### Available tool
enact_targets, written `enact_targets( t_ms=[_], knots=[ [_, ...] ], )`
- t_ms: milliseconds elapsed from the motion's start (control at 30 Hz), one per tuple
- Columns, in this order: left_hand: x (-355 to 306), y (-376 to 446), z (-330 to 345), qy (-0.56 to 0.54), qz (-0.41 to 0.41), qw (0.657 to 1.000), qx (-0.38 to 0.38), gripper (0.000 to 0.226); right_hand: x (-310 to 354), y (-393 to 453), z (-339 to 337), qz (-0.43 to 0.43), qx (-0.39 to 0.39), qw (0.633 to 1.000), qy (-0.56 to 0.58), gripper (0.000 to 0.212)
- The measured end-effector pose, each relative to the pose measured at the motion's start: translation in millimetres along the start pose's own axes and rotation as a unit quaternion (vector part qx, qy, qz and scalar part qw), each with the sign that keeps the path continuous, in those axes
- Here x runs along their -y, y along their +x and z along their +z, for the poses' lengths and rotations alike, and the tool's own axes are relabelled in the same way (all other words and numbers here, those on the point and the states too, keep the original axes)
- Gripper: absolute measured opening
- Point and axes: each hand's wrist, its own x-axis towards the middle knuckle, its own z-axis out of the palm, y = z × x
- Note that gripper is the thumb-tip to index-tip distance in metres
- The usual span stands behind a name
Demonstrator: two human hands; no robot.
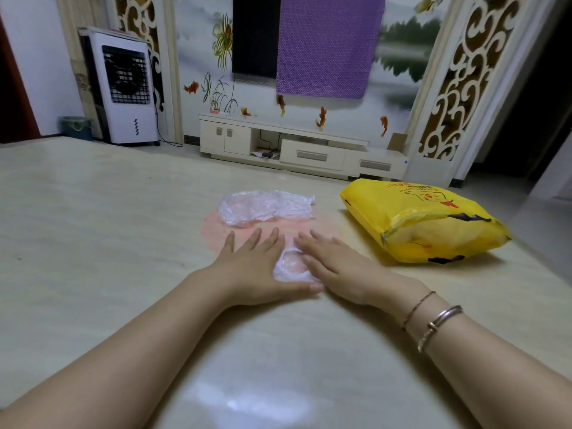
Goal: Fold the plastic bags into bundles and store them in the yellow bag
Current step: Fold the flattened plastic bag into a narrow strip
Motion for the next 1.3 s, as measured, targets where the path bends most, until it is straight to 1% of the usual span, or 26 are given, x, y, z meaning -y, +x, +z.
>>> enact_targets(
  t_ms=[67, 167, 233, 300, 367, 400, 433, 500, 533, 600, 700, 767, 833, 900, 1000, 1067, 1133, 1200, 1300],
  knots=[
    [4.6, 0.2, -3.4, 0.006, -0.012, 1.000, 0.014, 0.125, -6.4, -0.6, 4.5, 0.035, 0.032, 0.999, -0.021, 0.059],
    [8.6, 0.1, -6.9, 0.010, -0.013, 1.000, 0.023, 0.125, -11.7, 0.7, 2.7, 0.055, 0.043, 0.997, -0.036, 0.070],
    [9.6, -2.7, -6.3, 0.008, 0.002, 1.000, 0.011, 0.123, -12.8, 0.1, 4.1, 0.057, 0.037, 0.997, -0.034, 0.074],
    [13.0, -8.7, -5.0, 0.000, 0.028, 0.999, -0.017, 0.120, -12.0, -3.2, 5.1, 0.051, 0.011, 0.999, -0.014, 0.076],
    [17.7, -16.9, -8.2, -0.050, 0.059, 0.995, -0.057, 0.113, -10.5, -10.2, 1.3, 0.037, -0.030, 0.998, 0.041, 0.078],
    [20.0, -20.9, -11.3, -0.091, 0.075, 0.989, -0.085, 0.105, -9.7, -14.7, -3.1, 0.029, -0.053, 0.995, 0.077, 0.078],
    [22.0, -23.7, -13.5, -0.134, 0.091, 0.980, -0.113, 0.092, -9.3, -20.2, -7.9, 0.022, -0.074, 0.991, 0.108, 0.078],
    [22.6, -24.5, -15.3, -0.194, 0.129, 0.959, -0.159, 0.059, -10.4, -30.5, -18.2, 0.014, -0.101, 0.985, 0.143, 0.070],
    [20.6, -23.7, -14.8, -0.206, 0.146, 0.953, -0.166, 0.050, -10.4, -34.3, -22.3, 0.010, -0.102, 0.984, 0.148, 0.067],
    [15.2, -22.2, -13.2, -0.210, 0.168, 0.951, -0.153, 0.042, -9.6, -38.7, -26.9, 0.001, -0.090, 0.985, 0.146, 0.062],
    [12.9, -21.3, -9.7, -0.199, 0.179, 0.955, -0.130, 0.036, -7.0, -41.0, -27.5, -0.012, -0.058, 0.991, 0.123, 0.049],
    [15.9, -19.8, -7.8, -0.189, 0.188, 0.953, -0.144, 0.027, -5.3, -40.9, -24.9, -0.009, -0.044, 0.993, 0.111, 0.042],
    [18.2, -18.4, -7.2, -0.177, 0.196, 0.950, -0.168, 0.016, -3.5, -38.0, -21.4, -0.007, -0.056, 0.993, 0.103, 0.038],
    [16.3, -19.6, -8.3, -0.181, 0.192, 0.949, -0.172, 0.015, -2.4, -32.8, -16.5, -0.006, -0.082, 0.993, 0.085, 0.038],
    [10.0, -22.8, -9.2, -0.183, 0.186, 0.954, -0.148, 0.035, -0.2, -25.1, -10.6, 0.006, -0.128, 0.990, 0.051, 0.032],
    [7.5, -23.1, -7.9, -0.159, 0.178, 0.959, -0.151, 0.042, 0.8, -21.9, -8.4, 0.011, -0.165, 0.985, 0.043, 0.024],
    [7.8, -21.1, -6.5, -0.143, 0.174, 0.958, -0.177, 0.036, 0.4, -20.4, -7.9, 0.016, -0.197, 0.979, 0.060, 0.017],
    [9.0, -19.5, -6.2, -0.134, 0.174, 0.955, -0.198, 0.027, -0.6, -20.4, -8.0, 0.017, -0.218, 0.971, 0.102, 0.013],
    [11.7, -16.2, -6.9, -0.179, 0.163, 0.945, -0.219, 0.011, -2.8, -21.6, -9.8, 0.016, -0.225, 0.961, 0.160, 0.011]
  ],
)
